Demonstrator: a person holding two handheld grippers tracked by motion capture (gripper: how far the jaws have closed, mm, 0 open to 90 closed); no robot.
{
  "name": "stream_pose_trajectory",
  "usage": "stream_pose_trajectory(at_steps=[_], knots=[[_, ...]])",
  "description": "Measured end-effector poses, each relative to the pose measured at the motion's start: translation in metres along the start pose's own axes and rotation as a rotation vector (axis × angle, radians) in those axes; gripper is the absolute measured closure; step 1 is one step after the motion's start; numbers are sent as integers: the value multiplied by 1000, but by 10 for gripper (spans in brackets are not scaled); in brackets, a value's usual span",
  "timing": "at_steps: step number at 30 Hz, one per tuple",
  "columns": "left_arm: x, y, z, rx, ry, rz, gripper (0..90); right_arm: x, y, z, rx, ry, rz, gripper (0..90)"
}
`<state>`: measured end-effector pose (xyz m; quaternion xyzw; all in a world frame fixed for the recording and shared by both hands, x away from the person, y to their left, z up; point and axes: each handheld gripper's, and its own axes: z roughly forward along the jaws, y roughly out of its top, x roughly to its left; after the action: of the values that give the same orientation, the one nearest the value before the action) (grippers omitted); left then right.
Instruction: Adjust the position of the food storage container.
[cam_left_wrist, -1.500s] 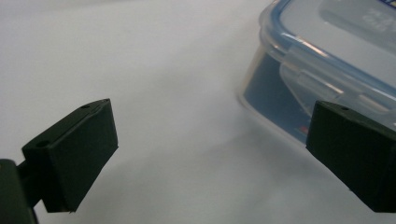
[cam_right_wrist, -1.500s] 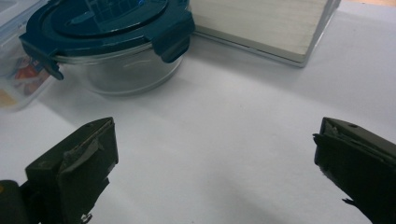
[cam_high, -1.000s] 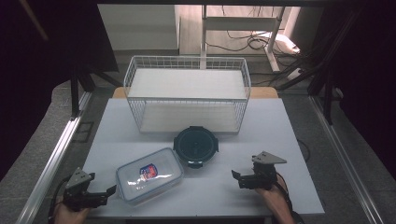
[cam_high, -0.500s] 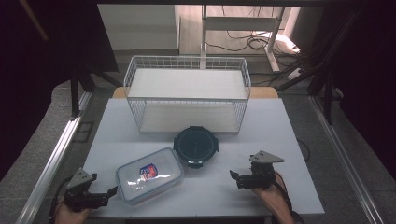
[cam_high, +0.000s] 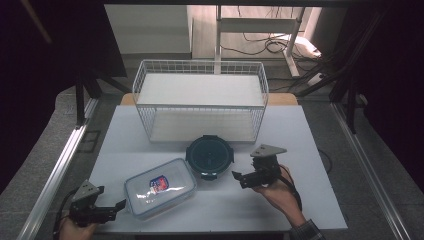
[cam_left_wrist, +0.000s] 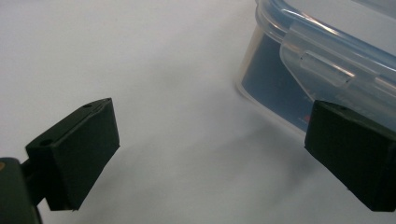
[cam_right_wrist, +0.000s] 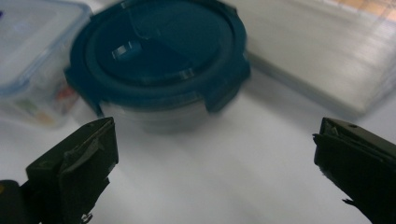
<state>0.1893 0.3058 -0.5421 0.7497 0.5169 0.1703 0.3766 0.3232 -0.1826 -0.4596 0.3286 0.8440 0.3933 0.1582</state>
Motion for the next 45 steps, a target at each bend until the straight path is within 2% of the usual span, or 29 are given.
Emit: stream_pose_trajectory(at_steps=[2, 4, 5, 7, 8, 9, 13, 14, 15, 19, 21, 26, 28, 31, 33, 36, 37, 40, 43, 45], knots=[[0, 0, 0, 1, -1, 1, 28, 2, 7, 4, -4, 5, -7, 34], [0, 0, 0, 4, -4, 2, 28, 9, 24, 16, -9, 24, -34, 97], [0, 0, 1, 6, -6, 3, 28, 9, 24, 16, -9, 24, -34, 97], [0, 0, 1, 5, -8, 3, 28, 16, 38, 31, -5, 48, -54, 193], [0, 0, 1, 4, -9, 4, 28, 16, 38, 31, -5, 48, -54, 193], [0, 0, 1, 3, -12, 3, 28, 22, 46, 42, 6, 79, -68, 274], [-1, 0, 1, 7, -15, 9, 28, 32, 61, 63, 30, 145, -101, 551], [-1, 0, 1, 7, -15, 9, 28, 32, 61, 63, 30, 145, -101, 551], [-1, 0, 1, 7, -17, 9, 28, 37, 68, 73, 42, 182, -130, 665], [0, 0, 1, 7, -22, 7, 29, 47, 79, 91, 49, 250, -126, 882], [0, 0, 1, 7, -24, 7, 29, 51, 84, 100, 54, 267, -107, 893], [0, -1, 1, 6, -30, 4, 28, 62, 93, 117, 82, 269, -118, 894], [0, -1, 1, 4, -33, 4, 28, 68, 96, 126, 117, 252, -134, 894], [0, -1, 1, 4, -38, 3, 28, 72, 101, 138, 156, 243, -112, 894], [0, -1, 2, 5, -42, 2, 28, 78, 105, 148, 207, 224, -122, 894], [-1, -1, 1, 6, -41, 2, 28, 82, 105, 152, 225, 206, -143, 897], [0, -1, 1, 5, -44, 5, 27, 82, 107, 153, 241, 196, -130, 899], [0, -2, 1, 7, -43, 5, 27, 79, 107, 152, 249, 194, -110, 899], [0, -2, 0, 4, -45, 1, 27, 72, 103, 146, 255, 154, -106, 900], [0, -2, 0, 4, -46, 1, 28, 57, 96, 137, 247, 143, -78, 900]])
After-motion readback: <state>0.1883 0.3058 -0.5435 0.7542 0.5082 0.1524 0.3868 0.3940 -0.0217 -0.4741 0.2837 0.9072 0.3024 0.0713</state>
